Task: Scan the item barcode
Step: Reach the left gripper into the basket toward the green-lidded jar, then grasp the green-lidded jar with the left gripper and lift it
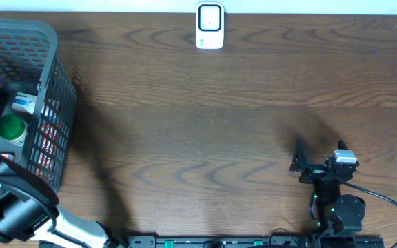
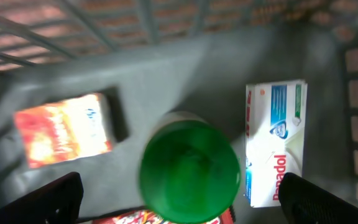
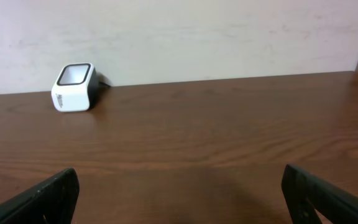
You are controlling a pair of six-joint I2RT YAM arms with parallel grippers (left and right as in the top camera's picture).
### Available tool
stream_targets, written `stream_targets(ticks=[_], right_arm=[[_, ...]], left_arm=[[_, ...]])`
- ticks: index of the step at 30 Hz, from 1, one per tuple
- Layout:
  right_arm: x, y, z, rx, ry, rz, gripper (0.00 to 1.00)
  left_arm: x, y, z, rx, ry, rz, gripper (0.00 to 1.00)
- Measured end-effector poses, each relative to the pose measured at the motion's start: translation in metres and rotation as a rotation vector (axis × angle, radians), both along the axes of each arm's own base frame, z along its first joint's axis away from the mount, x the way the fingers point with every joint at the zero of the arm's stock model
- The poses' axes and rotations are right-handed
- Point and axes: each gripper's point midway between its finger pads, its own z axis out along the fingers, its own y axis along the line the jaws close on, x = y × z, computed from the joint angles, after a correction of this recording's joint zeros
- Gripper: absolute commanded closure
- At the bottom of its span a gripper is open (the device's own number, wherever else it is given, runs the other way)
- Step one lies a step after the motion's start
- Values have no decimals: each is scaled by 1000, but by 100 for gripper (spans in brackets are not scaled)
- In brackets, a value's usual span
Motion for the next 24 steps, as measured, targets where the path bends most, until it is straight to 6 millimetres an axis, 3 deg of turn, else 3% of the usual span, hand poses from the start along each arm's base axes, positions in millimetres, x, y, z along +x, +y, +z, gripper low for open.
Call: stream_targets(ticks=[8, 20, 24], right_arm=[[0, 0, 0, 0, 0, 0, 1], [0, 0, 0, 0, 0, 0, 1], [0, 0, 0, 0, 0, 0, 1]], left_arm=[[17, -11, -35, -43, 52, -45, 0], [15, -2, -37, -3, 71, -22, 0], [15, 0, -53, -19, 101, -17, 0]])
